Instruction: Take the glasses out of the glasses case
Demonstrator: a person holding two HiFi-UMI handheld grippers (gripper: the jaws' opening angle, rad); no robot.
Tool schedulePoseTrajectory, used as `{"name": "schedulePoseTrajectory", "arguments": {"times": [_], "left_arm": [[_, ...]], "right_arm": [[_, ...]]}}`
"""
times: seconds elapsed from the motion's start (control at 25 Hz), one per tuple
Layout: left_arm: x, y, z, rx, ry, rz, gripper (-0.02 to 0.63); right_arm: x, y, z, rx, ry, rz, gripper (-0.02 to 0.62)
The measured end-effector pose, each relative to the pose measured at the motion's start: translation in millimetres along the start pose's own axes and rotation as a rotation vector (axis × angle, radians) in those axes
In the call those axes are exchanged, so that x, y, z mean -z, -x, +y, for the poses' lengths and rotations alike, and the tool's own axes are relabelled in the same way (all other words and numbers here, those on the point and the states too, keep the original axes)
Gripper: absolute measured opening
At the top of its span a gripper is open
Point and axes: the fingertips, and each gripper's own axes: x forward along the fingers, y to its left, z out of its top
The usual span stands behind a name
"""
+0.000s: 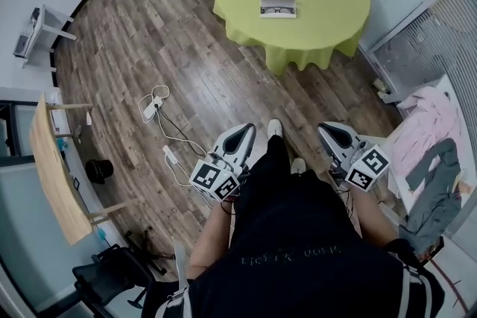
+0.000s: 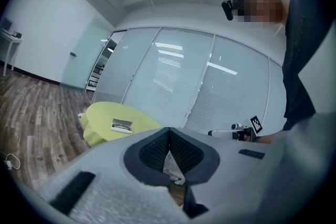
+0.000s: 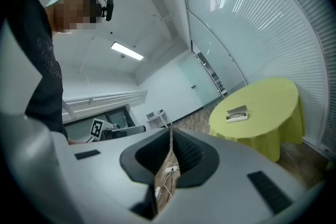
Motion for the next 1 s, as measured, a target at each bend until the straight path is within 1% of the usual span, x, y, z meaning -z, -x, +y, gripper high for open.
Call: {"name": "schedulePoseTrajectory", "arguments": {"times": [0.24, 0.52, 0.64, 0.76, 1.0], "left_arm": [[-28.3, -30.8, 53.3, 0.006, 0.010, -0.012, 0.017], [-48.3, -54.6, 101.6, 0.046, 0.025, -0.004, 0.017], [-57.6, -64.4, 114.8, 0.065, 0.012, 0.004, 0.017], [-62.2, -73.2, 124.5, 0.079, 0.015, 0.008, 0.017], [-64.5, -88.7, 130.4, 0.113, 0.010, 0.029, 0.017]], "right_arm": [[-21.8, -47.7, -23.8, 0.026, 0.027, 0.019, 0.037], [-47.7, -92.8, -47.4, 0.065, 0.005, 0.010, 0.037], [-54.1, -102.1, -53.9, 0.089, -0.005, -0.007, 0.037], [-54.8, -105.2, -60.7, 0.118, -0.028, -0.021, 0.037], [-54.6, -110.1, -74.2, 0.147, -0.072, -0.040, 0.037]]}}
